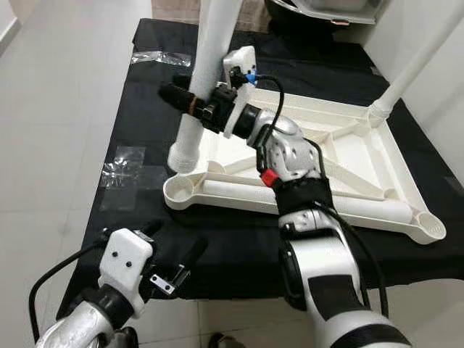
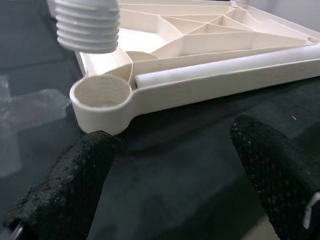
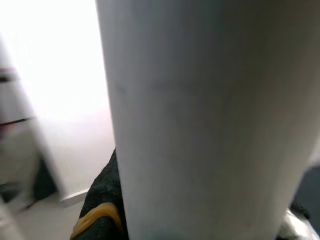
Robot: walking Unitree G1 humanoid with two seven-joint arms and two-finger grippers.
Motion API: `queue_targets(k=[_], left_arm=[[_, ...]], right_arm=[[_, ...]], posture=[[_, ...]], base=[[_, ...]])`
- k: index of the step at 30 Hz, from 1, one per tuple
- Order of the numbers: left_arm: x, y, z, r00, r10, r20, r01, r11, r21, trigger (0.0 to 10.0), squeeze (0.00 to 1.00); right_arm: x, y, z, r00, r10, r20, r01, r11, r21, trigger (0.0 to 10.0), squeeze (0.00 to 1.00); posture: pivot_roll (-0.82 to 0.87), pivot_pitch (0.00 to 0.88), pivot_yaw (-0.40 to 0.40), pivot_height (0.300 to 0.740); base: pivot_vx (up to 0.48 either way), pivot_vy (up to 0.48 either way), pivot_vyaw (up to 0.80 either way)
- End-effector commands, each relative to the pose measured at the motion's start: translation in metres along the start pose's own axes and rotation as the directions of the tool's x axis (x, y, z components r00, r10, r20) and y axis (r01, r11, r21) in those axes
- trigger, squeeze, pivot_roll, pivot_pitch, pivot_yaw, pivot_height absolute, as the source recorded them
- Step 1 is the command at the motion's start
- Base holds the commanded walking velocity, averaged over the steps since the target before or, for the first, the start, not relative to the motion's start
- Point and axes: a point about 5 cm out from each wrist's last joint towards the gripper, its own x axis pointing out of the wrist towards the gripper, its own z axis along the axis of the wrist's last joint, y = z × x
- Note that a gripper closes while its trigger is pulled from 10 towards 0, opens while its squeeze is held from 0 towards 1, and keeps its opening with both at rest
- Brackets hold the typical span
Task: Building children table
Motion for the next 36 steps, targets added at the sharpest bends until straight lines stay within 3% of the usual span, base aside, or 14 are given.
queue_targets(k=[1, 6, 7, 9, 13, 21, 26, 36], left_arm=[[-0.005, -0.006, -0.003, 0.999, -0.025, -0.027, 0.024, 0.999, -0.025, 10.0, 0.0], [-0.011, -0.006, -0.004, 0.999, -0.004, -0.037, 0.004, 1.0, -0.004, 10.0, 0.0], [-0.015, -0.001, -0.003, 0.998, 0.057, -0.032, -0.056, 0.998, 0.031, 10.0, 0.0], [-0.015, -0.001, -0.003, 0.998, 0.057, -0.032, -0.056, 0.998, 0.031, 10.0, 0.0], [-0.021, 0.005, 0.005, 0.986, 0.165, 0.002, -0.164, 0.98, 0.112, 10.0, 0.0], [-0.024, 0.003, 0.007, 0.986, 0.164, 0.012, -0.164, 0.974, 0.155, 10.0, 0.0], [-0.024, 0.001, 0.008, 0.988, 0.154, 0.011, -0.153, 0.974, 0.168, 10.0, 0.0], [-0.026, -0.001, 0.008, 0.987, 0.159, 0.001, -0.157, 0.972, 0.177, 10.0, 0.0]], right_arm=[[-0.003, 0.003, 0.002, 0.995, 0.099, 0.004, -0.099, 0.995, 0.018, 0.0, 0.0], [-0.005, 0.007, -0.003, 0.986, 0.164, -0.016, -0.163, 0.986, 0.043, 0.0, 0.0], [-0.003, 0.008, -0.008, 0.98, 0.197, -0.019, -0.196, 0.98, 0.046, 0.0, 0.0], [-0.003, 0.008, -0.008, 0.98, 0.197, -0.019, -0.196, 0.98, 0.046, 0.0, 0.0], [0.003, 0.01, -0.02, 0.961, 0.275, -0.027, -0.274, 0.961, 0.049, 0.0, 0.0], [0.007, 0.011, -0.03, 0.958, 0.277, -0.077, -0.276, 0.961, 0.019, 0.0, 0.0], [0.009, 0.009, -0.034, 0.954, 0.247, -0.169, -0.262, 0.962, -0.071, 0.0, 0.0], [0.006, 0.007, -0.028, 0.939, 0.282, -0.195, -0.307, 0.946, -0.108, 0.0, 0.0]], posture=[[0.13, 0.198, -0.129, 0.74], [0.14, 0.204, -0.129, 0.74], [0.13, 0.212, -0.126, 0.74], [0.13, 0.212, -0.126, 0.74], [0.14, 0.222, -0.127, 0.74], [0.15, 0.228, -0.125, 0.74], [0.15, 0.242, -0.125, 0.74], [0.15, 0.253, -0.124, 0.74]], base=[[0.0, 0.0, 0.0], [0.0, 0.0, 0.0], [0.0, 0.0, 0.0], [0.0, 0.0, 0.0], [0.0, 0.0, 0.0], [0.0, 0.0, 0.0], [0.0, 0.0, 0.0], [0.0, 0.0, 0.0]])
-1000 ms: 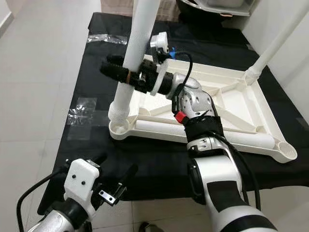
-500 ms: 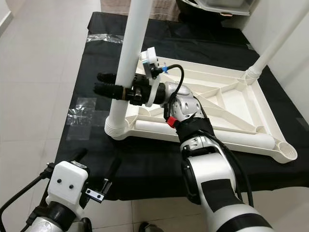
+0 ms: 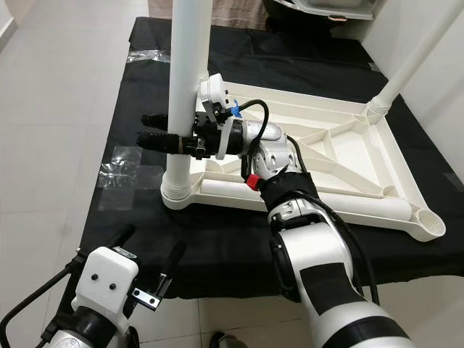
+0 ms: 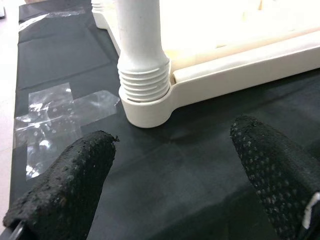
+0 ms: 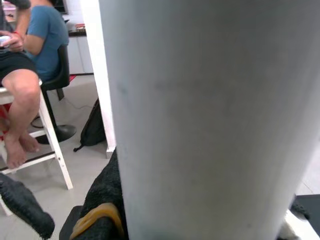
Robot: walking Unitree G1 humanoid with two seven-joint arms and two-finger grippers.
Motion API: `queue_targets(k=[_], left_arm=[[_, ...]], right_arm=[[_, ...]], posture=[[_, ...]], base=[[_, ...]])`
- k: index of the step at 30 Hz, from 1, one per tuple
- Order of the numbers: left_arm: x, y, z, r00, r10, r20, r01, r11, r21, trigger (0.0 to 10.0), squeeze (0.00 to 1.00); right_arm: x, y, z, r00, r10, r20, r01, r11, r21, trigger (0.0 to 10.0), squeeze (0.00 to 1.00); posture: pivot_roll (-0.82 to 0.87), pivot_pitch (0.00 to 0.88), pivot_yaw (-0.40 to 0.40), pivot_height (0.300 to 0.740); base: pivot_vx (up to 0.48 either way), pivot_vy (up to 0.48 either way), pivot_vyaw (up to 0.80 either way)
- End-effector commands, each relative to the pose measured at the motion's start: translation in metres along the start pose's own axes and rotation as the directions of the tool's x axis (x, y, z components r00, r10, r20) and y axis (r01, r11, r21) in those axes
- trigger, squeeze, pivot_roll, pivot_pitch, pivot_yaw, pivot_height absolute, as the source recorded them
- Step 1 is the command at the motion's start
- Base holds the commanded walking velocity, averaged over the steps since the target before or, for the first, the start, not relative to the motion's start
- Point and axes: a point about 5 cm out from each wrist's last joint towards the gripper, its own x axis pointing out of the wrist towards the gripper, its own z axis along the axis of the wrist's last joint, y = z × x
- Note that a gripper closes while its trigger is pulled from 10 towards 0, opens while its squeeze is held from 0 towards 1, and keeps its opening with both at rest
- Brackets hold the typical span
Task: Building children table
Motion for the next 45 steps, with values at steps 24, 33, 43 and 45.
queue_targets(k=[24, 33, 43, 45], left_arm=[[0.001, -0.004, 0.0, 1.0, -0.021, -0.003, 0.021, 1.0, 0.008, 10.0, 0.0], [0.006, 0.003, 0.0, 1.0, -0.006, 0.01, 0.006, 1.0, 0.028, 10.0, 0.0], [0.008, 0.004, 0.0, 1.0, -0.004, 0.015, 0.003, 0.999, 0.033, 10.0, 0.0], [0.008, 0.004, -0.001, 1.0, -0.005, 0.015, 0.004, 0.999, 0.033, 10.0, 0.0]], right_arm=[[0.001, -0.001, -0.036, 0.965, -0.217, -0.145, 0.225, 0.974, 0.04, 0.0, 0.0], [0.005, -0.003, -0.039, 0.909, -0.387, -0.151, 0.396, 0.917, 0.033, 0.0, 0.0], [-0.014, -0.025, -0.051, 0.562, -0.785, -0.261, 0.818, 0.575, 0.031, 0.0, 0.0], [-0.016, -0.026, -0.052, 0.512, -0.813, -0.277, 0.853, 0.52, 0.05, 0.0, 0.0]], posture=[[0.13, 0.251, -0.124, 0.74], [0.12, 0.25, -0.123, 0.74], [0.12, 0.25, -0.124, 0.74], [0.12, 0.25, -0.124, 0.74]], base=[[0.0, 0.0, 0.0], [0.0, 0.0, 0.0], [0.0, 0.0, 0.0], [0.0, 0.0, 0.0]])
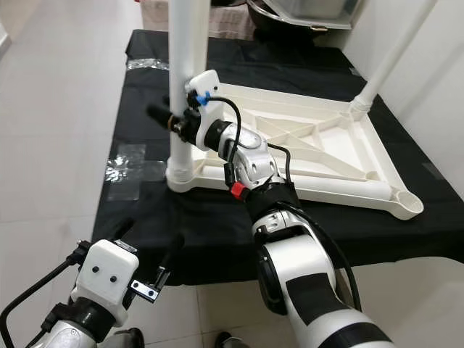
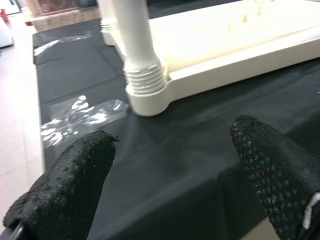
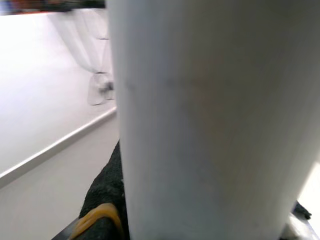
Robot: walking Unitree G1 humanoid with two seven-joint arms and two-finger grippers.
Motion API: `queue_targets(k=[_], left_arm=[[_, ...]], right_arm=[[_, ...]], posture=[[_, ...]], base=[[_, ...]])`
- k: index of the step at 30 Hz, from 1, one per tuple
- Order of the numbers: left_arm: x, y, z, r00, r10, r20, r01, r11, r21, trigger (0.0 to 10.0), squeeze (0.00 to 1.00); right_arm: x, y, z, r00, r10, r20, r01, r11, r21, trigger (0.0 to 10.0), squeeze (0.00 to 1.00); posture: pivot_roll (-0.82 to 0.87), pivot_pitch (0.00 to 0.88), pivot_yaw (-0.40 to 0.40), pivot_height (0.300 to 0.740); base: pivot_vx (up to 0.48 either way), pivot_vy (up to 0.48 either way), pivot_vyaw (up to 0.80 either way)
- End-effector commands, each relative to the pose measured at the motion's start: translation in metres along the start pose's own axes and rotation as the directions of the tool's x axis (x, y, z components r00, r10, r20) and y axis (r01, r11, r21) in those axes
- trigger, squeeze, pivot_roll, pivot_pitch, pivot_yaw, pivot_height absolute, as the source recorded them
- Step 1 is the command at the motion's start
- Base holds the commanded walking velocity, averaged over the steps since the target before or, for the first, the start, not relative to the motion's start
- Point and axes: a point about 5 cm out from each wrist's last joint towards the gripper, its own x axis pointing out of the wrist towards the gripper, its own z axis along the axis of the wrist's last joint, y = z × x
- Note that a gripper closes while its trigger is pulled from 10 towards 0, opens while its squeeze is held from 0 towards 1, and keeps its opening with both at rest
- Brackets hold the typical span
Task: Building children table
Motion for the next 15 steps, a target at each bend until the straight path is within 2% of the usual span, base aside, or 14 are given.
queue_targets(k=[1, 3, 5, 6, 8, 9, 11, 12, 13, 15], left_arm=[[-0.001, -0.002, -0.004, 1.0, -0.012, -0.017, 0.012, 1.0, -0.005, 10.0, 0.0], [-0.001, -0.002, -0.004, 1.0, -0.012, -0.017, 0.012, 1.0, -0.005, 10.0, 0.0], [0.0, -0.002, -0.004, 1.0, -0.01, -0.016, 0.01, 1.0, -0.002, 10.0, 0.0], [0.0, -0.002, -0.004, 1.0, -0.01, -0.016, 0.01, 1.0, -0.002, 10.0, 0.0], [0.0, -0.001, -0.004, 1.0, -0.009, -0.018, 0.009, 1.0, 0.002, 10.0, 0.0], [0.0, -0.001, -0.004, 1.0, -0.009, -0.018, 0.009, 1.0, 0.002, 10.0, 0.0], [0.0, 0.0, -0.005, 1.0, -0.01, -0.02, 0.01, 1.0, 0.003, 10.0, 0.0], [0.0, 0.0, -0.005, 1.0, -0.01, -0.02, 0.01, 1.0, 0.003, 10.0, 0.0], [0.0, 0.0, -0.005, 1.0, -0.01, -0.02, 0.01, 1.0, 0.005, 10.0, 0.0], [0.0, 0.0, -0.005, 1.0, -0.011, -0.02, 0.011, 1.0, 0.006, 10.0, 0.0]], right_arm=[[-0.012, -0.017, -0.032, 0.978, -0.146, -0.15, 0.153, 0.988, 0.037, 0.0, 0.0], [-0.012, -0.017, -0.032, 0.978, -0.146, -0.15, 0.153, 0.988, 0.037, 0.0, 0.0], [-0.013, -0.025, -0.029, 0.955, -0.264, -0.134, 0.272, 0.961, 0.048, 0.0, 0.0], [-0.013, -0.025, -0.029, 0.955, -0.264, -0.134, 0.272, 0.961, 0.048, 0.0, 0.0], [-0.015, -0.03, -0.028, 0.92, -0.372, -0.126, 0.38, 0.923, 0.053, 0.0, 0.0], [-0.015, -0.03, -0.028, 0.92, -0.372, -0.126, 0.38, 0.923, 0.053, 0.0, 0.0], [-0.017, -0.032, -0.027, 0.878, -0.468, -0.102, 0.474, 0.879, 0.049, 0.0, 0.0], [-0.017, -0.032, -0.027, 0.878, -0.468, -0.102, 0.474, 0.879, 0.049, 0.0, 0.0], [-0.017, -0.031, -0.025, 0.856, -0.511, -0.083, 0.515, 0.856, 0.047, 0.0, 0.0], [-0.017, -0.03, -0.024, 0.841, -0.536, -0.072, 0.539, 0.841, 0.04, 0.0, 0.0]], posture=[[0.12, 0.25, -0.124, 0.74], [0.12, 0.25, -0.124, 0.74], [0.12, 0.251, -0.124, 0.74], [0.12, 0.251, -0.124, 0.74], [0.12, 0.252, -0.126, 0.74], [0.12, 0.252, -0.126, 0.74], [0.12, 0.25, -0.126, 0.74], [0.12, 0.25, -0.126, 0.74], [0.12, 0.247, -0.125, 0.74], [0.12, 0.246, -0.123, 0.74]], base=[[0.0, 0.0, 0.0], [0.0, 0.0, 0.0], [0.0, 0.0, 0.0], [0.0, 0.0, 0.0], [0.0, 0.0, 0.0], [0.0, 0.0, 0.0], [0.0, 0.0, 0.0], [0.0, 0.0, 0.0], [0.0, 0.0, 0.0], [0.0, 0.0, 0.0]])
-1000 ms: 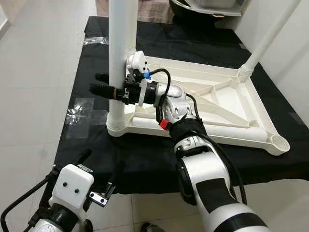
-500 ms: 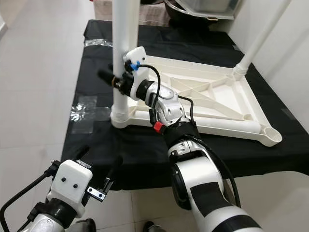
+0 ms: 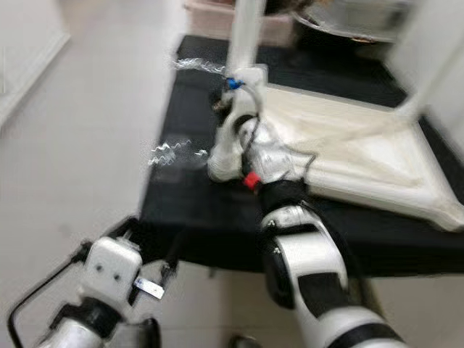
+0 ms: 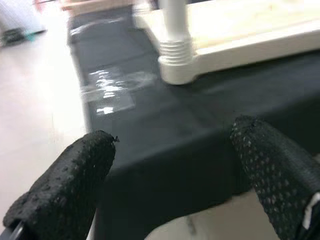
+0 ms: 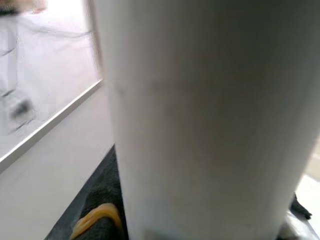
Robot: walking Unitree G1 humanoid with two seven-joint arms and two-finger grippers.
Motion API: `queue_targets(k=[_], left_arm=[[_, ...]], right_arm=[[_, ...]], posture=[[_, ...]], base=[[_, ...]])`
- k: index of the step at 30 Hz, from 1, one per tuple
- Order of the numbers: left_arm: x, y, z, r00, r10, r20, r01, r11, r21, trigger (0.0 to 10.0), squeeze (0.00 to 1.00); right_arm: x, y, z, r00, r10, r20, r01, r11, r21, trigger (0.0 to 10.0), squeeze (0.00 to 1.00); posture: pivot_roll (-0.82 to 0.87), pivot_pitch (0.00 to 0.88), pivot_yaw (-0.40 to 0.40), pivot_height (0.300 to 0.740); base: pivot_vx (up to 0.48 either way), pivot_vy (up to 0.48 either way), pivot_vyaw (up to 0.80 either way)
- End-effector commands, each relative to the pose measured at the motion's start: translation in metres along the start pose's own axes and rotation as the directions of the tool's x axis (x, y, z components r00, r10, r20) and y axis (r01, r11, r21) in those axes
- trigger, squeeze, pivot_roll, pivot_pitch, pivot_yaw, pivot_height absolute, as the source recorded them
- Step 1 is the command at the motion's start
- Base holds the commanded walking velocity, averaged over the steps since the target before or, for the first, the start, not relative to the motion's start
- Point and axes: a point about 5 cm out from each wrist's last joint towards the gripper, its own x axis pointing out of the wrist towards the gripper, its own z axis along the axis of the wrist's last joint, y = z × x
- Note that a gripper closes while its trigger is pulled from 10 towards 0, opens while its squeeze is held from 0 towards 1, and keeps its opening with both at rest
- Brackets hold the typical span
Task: Building children table
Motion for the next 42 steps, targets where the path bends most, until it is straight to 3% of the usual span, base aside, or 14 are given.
queue_targets(k=[1, 6, 7, 16, 18, 22, 27, 34, 36, 37, 38, 39, 40, 42], left_arm=[[-0.001, 0.0, -0.004, 1.0, -0.008, -0.019, 0.008, 1.0, 0.006, 10.0, 0.0], [0.0, 0.0, -0.004, 1.0, -0.011, -0.017, 0.011, 1.0, 0.009, 10.0, 0.0], [0.0, 0.001, -0.004, 1.0, -0.011, -0.016, 0.011, 1.0, 0.011, 10.0, 0.0], [0.001, 0.0, -0.004, 1.0, -0.013, -0.011, 0.013, 1.0, 0.012, 10.0, 0.0], [0.001, 0.001, -0.004, 1.0, -0.014, -0.009, 0.014, 1.0, 0.016, 10.0, 0.0], [0.002, 0.002, -0.004, 1.0, -0.015, -0.008, 0.015, 1.0, 0.02, 10.0, 0.0], [0.002, 0.003, -0.005, 1.0, -0.017, -0.007, 0.017, 1.0, 0.024, 10.0, 0.0], [0.004, 0.004, -0.004, 1.0, -0.013, -0.003, 0.013, 0.999, 0.029, 10.0, 0.0], [0.004, 0.004, -0.004, 1.0, -0.013, -0.003, 0.013, 0.999, 0.029, 10.0, 0.0], [0.004, 0.004, -0.004, 1.0, -0.014, 0.0, 0.014, 0.999, 0.031, 10.0, 0.0], [0.004, 0.004, -0.004, 1.0, -0.014, 0.0, 0.014, 0.999, 0.031, 10.0, 0.0], [0.005, 0.005, -0.004, 1.0, -0.009, -0.001, 0.009, 1.0, 0.029, 10.0, 0.0], [0.005, 0.005, -0.004, 1.0, -0.009, -0.001, 0.009, 1.0, 0.029, 10.0, 0.0], [0.005, 0.005, -0.004, 1.0, -0.006, 0.001, 0.006, 0.999, 0.032, 10.0, 0.0]], right_arm=[[-0.006, -0.001, -0.028, 0.991, -0.099, -0.095, 0.098, 0.995, -0.019, 0.0, 0.0], [-0.007, 0.002, -0.027, 0.978, -0.192, -0.077, 0.192, 0.981, -0.013, 0.0, 0.0], [-0.008, 0.002, -0.03, 0.96, -0.263, -0.094, 0.263, 0.965, -0.008, 0.0, 0.0], [-0.01, -0.001, -0.039, 0.9, -0.412, -0.141, 0.415, 0.91, -0.011, 0.0, 0.0], [-0.012, -0.008, -0.04, 0.853, -0.501, -0.145, 0.505, 0.863, -0.011, 0.0, 0.0], [-0.014, -0.011, -0.041, 0.809, -0.571, -0.144, 0.573, 0.819, -0.025, 0.0, 0.0], [-0.016, -0.01, -0.041, 0.776, -0.616, -0.134, 0.616, 0.786, -0.051, 0.0, 0.0], [-0.02, -0.002, -0.042, 0.672, -0.732, -0.11, 0.729, 0.681, -0.07, 0.0, 0.0], [-0.02, -0.002, -0.042, 0.672, -0.732, -0.11, 0.729, 0.681, -0.07, 0.0, 0.0], [-0.021, -0.002, -0.041, 0.641, -0.761, -0.098, 0.759, 0.648, -0.069, 0.0, 0.0], [-0.021, -0.002, -0.041, 0.641, -0.761, -0.098, 0.759, 0.648, -0.069, 0.0, 0.0], [-0.022, -0.003, -0.04, 0.599, -0.795, -0.102, 0.793, 0.606, -0.066, 0.0, 0.0], [-0.022, -0.003, -0.04, 0.599, -0.795, -0.102, 0.793, 0.606, -0.066, 0.0, 0.0], [-0.024, -0.004, -0.039, 0.53, -0.84, -0.119, 0.842, 0.538, -0.046, 0.0, 0.0]], posture=[[0.12, 0.245, -0.121, 0.74], [0.12, 0.242, -0.124, 0.74], [0.12, 0.24, -0.121, 0.74], [0.12, 0.238, -0.122, 0.74], [0.13, 0.238, -0.125, 0.74], [0.12, 0.239, -0.124, 0.74], [0.12, 0.241, -0.124, 0.74], [0.12, 0.25, -0.128, 0.74], [0.12, 0.25, -0.128, 0.74], [0.13, 0.251, -0.131, 0.74], [0.13, 0.251, -0.131, 0.74], [0.13, 0.251, -0.131, 0.74], [0.13, 0.251, -0.131, 0.74], [0.13, 0.257, -0.132, 0.74]], base=[[0.0, 0.0, 0.0], [0.0, 0.0, 0.0], [0.0, 0.0, 0.0], [0.0, 0.0, 0.0], [0.0, 0.0, 0.0], [0.0, 0.0, 0.0], [0.0, 0.0, 0.0], [0.0, 0.0, 0.0], [0.0, 0.0, 0.0], [0.0, 0.0, 0.0], [0.0, 0.0, 0.0], [0.0, 0.0, 0.0], [0.0, 0.0, 0.0], [0.0, 0.0, 0.0]])
